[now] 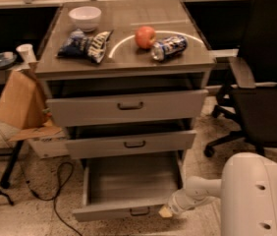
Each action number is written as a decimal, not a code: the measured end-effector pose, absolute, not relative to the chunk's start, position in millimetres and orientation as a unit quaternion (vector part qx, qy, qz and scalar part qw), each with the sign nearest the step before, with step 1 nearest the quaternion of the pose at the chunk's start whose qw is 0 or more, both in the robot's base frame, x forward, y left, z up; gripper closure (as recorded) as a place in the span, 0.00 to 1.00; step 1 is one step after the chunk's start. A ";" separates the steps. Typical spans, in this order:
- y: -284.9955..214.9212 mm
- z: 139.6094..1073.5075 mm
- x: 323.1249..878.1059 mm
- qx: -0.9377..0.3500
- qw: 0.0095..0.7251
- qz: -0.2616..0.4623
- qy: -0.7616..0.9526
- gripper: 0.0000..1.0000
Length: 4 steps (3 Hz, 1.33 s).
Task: Close bottom drawer
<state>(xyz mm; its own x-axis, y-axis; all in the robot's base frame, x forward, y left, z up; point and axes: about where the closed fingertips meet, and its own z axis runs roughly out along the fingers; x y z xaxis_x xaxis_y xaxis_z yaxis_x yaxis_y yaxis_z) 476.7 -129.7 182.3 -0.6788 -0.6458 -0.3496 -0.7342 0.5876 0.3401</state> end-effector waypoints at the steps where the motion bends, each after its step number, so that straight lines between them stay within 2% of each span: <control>1: -129.6 182.3 476.8 -0.390 0.095 0.233 0.886 0.52; 2: -122.0 185.8 502.7 -0.435 0.095 0.205 0.872 0.29; 3: -119.8 182.1 511.0 -0.460 0.088 0.194 0.862 0.00; 4: -116.3 177.8 531.1 -0.482 0.087 0.182 0.853 0.00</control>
Offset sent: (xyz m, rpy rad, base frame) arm 0.0763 0.0180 0.0137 -0.1453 -0.1348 0.2304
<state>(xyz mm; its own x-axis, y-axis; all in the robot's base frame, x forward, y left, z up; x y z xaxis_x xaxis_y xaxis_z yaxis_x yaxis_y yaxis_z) 531.1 -116.3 177.8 -0.5201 -0.7905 -0.3235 -0.8536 0.4685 0.2276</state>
